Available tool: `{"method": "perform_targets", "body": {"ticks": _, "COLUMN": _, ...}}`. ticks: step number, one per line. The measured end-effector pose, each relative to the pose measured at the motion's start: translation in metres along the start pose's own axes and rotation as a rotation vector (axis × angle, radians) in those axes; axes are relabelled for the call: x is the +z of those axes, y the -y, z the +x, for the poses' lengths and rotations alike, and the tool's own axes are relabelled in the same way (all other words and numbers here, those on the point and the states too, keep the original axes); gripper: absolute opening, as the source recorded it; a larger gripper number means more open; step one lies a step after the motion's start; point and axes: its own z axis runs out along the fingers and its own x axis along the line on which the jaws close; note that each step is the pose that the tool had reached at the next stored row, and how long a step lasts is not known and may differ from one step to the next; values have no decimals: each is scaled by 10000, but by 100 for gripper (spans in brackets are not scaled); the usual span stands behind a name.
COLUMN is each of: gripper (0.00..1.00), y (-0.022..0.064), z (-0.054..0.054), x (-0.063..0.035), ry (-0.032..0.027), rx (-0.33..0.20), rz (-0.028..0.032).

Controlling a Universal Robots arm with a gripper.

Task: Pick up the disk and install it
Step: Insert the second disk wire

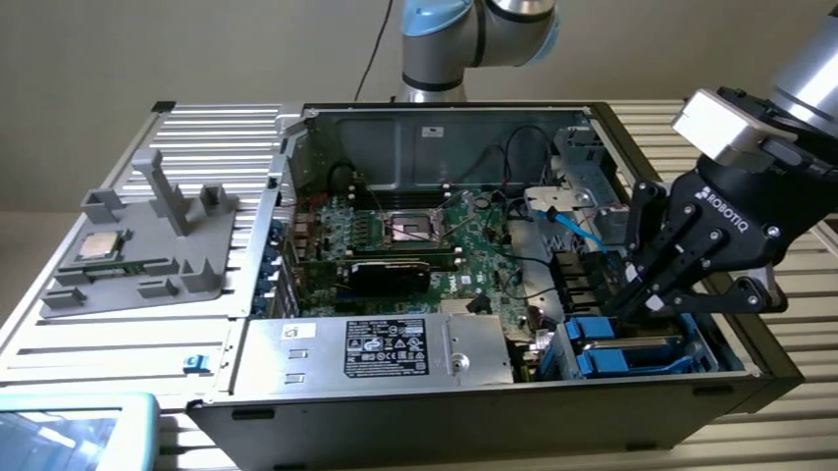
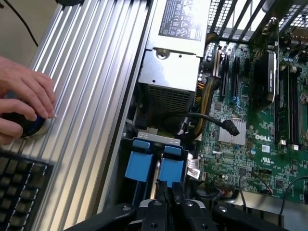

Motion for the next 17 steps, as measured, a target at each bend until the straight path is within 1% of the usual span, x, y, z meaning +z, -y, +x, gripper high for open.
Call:
{"method": "perform_targets", "body": {"ticks": 1, "gripper": 15, "y": 5, "z": -1, "x": 2, "ry": 3, "rx": -5, "rz": -47}}
{"method": "perform_targets", "body": {"ticks": 3, "gripper": 15, "y": 29, "z": 3, "x": -1, "ry": 22, "rx": -17, "rz": -169}}
{"method": "perform_targets", "body": {"ticks": 4, "gripper": 15, "y": 38, "z": 4, "x": 3, "ry": 28, "rx": -22, "rz": -200}}
{"method": "perform_targets", "body": {"ticks": 6, "gripper": 15, "y": 51, "z": 5, "x": 19, "ry": 28, "rx": -33, "rz": -224}}
{"method": "perform_targets", "body": {"ticks": 14, "gripper": 15, "y": 76, "z": 5, "x": 53, "ry": 26, "rx": -63, "rz": -262}}
{"method": "perform_targets", "body": {"ticks": 17, "gripper": 15, "y": 81, "z": 6, "x": 60, "ry": 28, "rx": -69, "rz": -299}}
